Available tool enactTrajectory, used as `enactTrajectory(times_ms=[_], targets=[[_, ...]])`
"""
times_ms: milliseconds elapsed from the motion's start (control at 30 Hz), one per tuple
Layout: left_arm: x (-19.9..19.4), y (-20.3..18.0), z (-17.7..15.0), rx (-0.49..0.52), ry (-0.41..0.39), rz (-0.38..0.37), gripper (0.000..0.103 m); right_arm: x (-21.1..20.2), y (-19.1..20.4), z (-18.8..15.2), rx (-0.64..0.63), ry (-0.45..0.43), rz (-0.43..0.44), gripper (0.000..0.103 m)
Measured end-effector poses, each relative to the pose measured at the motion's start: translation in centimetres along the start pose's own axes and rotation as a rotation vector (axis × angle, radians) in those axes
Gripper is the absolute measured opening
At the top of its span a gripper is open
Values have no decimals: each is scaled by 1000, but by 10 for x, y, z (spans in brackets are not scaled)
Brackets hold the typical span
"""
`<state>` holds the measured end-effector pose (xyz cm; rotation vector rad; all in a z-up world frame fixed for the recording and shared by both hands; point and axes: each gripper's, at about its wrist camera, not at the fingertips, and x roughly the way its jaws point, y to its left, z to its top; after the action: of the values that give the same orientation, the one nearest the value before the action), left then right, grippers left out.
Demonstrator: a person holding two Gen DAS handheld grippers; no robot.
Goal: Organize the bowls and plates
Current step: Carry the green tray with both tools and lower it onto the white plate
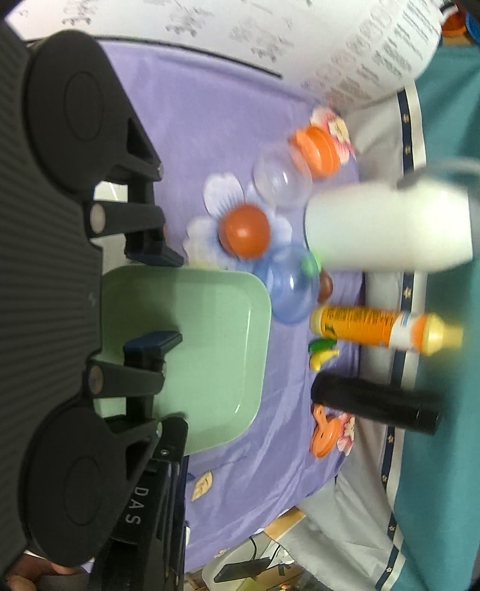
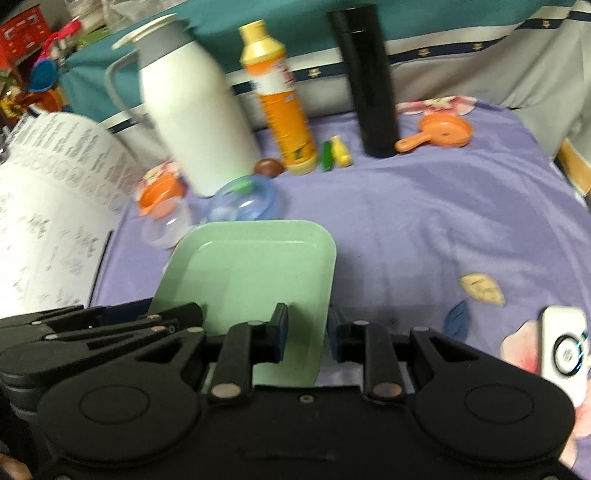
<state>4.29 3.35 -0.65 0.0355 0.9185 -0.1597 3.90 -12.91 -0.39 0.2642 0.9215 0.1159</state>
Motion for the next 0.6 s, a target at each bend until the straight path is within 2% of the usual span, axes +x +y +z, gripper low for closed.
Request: enactTrajectory(times_ms=[300, 600], targets=[[-31, 64, -44, -81, 4, 35, 36, 0, 66, -31, -96, 58, 59, 24], [-29, 105, -88, -142, 53, 35, 36, 20, 109, -65, -182, 158, 73, 24]])
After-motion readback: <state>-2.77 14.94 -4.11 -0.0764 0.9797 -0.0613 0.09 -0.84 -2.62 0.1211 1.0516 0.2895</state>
